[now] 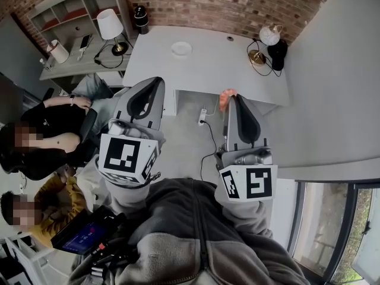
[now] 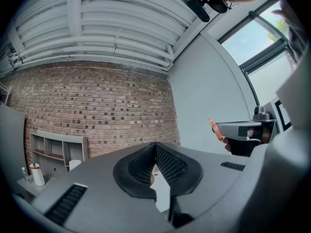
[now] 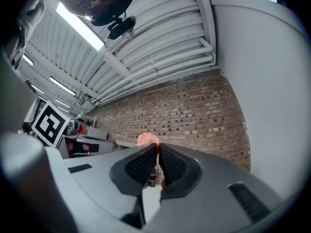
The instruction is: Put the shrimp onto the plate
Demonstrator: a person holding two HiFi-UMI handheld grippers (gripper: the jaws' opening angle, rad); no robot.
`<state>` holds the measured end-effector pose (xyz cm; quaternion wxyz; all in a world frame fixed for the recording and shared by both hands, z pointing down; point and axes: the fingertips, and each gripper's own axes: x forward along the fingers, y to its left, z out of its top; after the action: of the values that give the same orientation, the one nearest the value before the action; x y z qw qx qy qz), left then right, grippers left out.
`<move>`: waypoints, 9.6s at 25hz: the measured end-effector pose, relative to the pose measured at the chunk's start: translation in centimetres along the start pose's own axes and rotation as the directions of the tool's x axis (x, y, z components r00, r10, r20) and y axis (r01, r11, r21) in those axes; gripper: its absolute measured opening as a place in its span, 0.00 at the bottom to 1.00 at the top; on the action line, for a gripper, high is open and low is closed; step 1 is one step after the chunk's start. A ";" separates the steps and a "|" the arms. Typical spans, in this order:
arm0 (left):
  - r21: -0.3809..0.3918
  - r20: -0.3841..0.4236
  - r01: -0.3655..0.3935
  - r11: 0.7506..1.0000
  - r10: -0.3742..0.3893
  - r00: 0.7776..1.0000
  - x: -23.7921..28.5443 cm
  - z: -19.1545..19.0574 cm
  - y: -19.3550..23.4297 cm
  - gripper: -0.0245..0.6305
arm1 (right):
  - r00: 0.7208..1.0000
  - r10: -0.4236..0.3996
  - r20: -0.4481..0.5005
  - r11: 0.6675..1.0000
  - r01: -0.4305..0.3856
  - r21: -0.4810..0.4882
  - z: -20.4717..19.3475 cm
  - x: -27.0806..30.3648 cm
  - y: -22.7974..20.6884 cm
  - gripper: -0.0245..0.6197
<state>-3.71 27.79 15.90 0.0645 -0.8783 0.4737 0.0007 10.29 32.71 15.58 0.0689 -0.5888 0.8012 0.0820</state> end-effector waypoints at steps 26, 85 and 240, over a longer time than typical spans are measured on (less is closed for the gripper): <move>-0.091 -0.029 -0.050 0.995 0.047 0.998 1.3 -2.7 -5.2 0.04 | 0.994 0.099 -0.050 0.993 -0.096 0.063 -3.8 -3.6 -3.8 0.06; -0.213 -0.140 -0.059 0.975 0.029 0.990 24.1 -12.8 22.6 0.04 | 0.979 0.065 -0.193 0.998 -0.058 0.037 -14.5 32.0 -3.3 0.06; -0.334 -0.851 -0.410 0.849 -0.085 0.518 24.6 -55.0 21.2 0.04 | 0.387 0.170 -0.906 0.984 -0.107 0.139 -70.8 47.4 -12.5 0.06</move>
<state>-11.14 -10.46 66.51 -0.4001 -0.7018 0.5109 -0.2939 7.12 -30.19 74.27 -0.3707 -0.4662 0.7560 -0.2714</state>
